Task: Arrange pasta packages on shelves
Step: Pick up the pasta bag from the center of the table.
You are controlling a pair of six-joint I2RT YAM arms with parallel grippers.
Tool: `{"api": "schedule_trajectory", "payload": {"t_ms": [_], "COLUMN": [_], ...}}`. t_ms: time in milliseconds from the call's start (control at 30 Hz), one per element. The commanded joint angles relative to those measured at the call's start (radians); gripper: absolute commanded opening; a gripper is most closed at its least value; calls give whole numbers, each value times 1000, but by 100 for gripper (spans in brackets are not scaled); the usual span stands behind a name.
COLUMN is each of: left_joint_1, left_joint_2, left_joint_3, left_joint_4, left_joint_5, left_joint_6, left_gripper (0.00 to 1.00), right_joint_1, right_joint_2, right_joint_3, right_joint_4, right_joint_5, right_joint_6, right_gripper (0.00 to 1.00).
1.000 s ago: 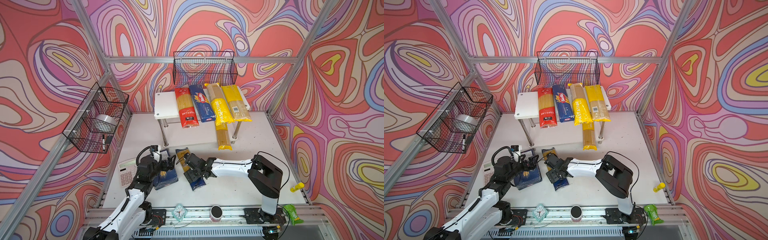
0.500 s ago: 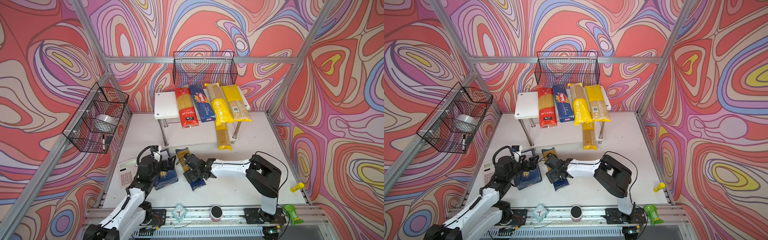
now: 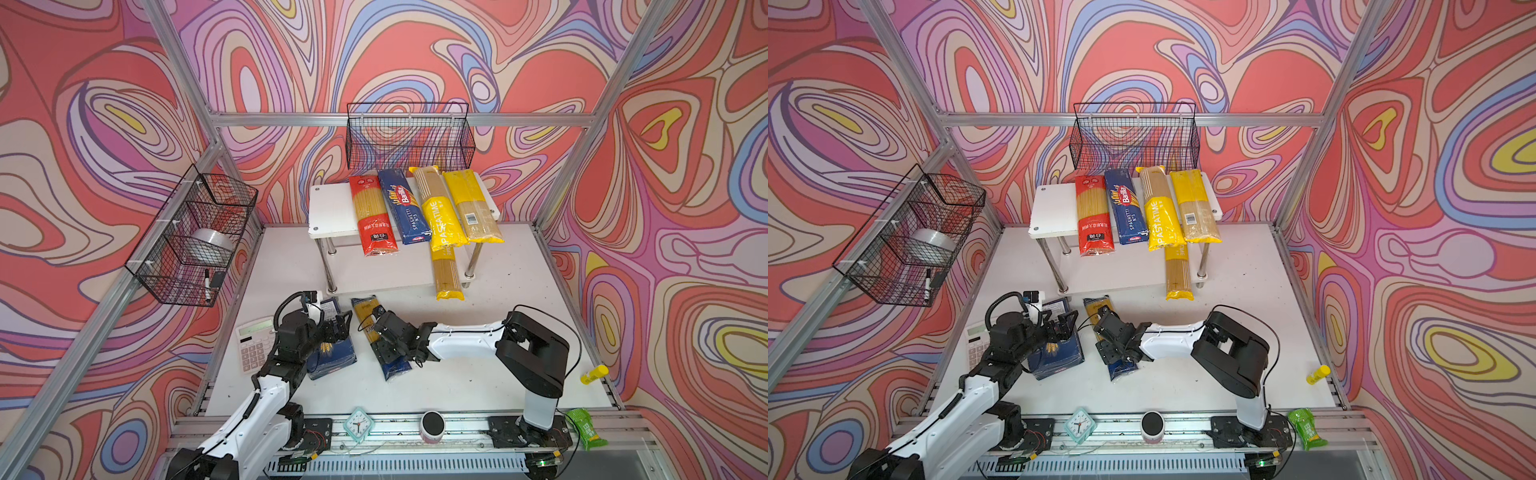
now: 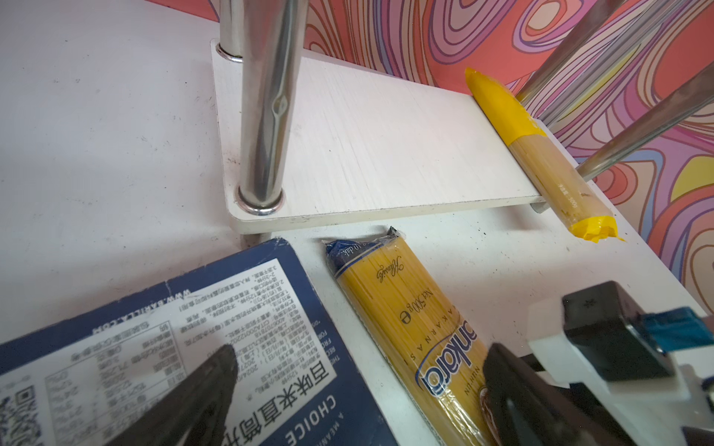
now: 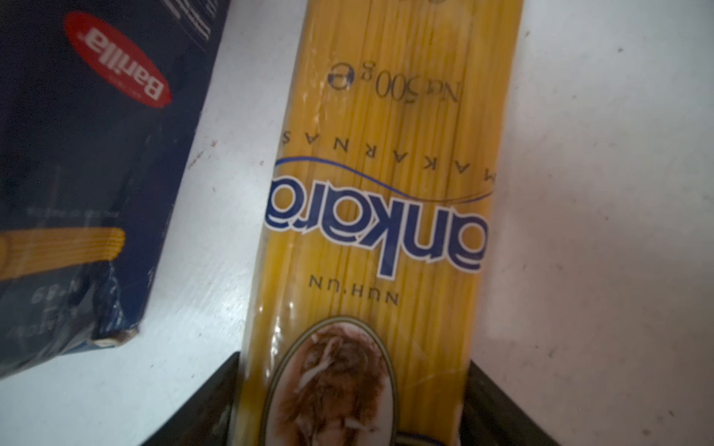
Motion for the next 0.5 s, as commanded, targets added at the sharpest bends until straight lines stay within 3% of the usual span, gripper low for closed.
{"api": "schedule_trajectory", "payload": {"t_ms": [0, 133, 467], "left_joint_1": [0, 0, 0], "left_joint_2": [5, 0, -3], "left_joint_3": [-4, -5, -6], "left_joint_4": [7, 5, 2], "left_joint_5": [7, 5, 0], "left_joint_6": [-2, -2, -5], "left_gripper": [100, 100, 100], "right_joint_1": [0, 0, 0], "right_joint_2": [0, -8, -85], "right_joint_3": [-43, -53, -77], "right_joint_4": [-51, -51, -34], "right_joint_5": [-18, -14, -13], "right_joint_6": [32, 42, 51], "right_gripper": [77, 67, 53]}}
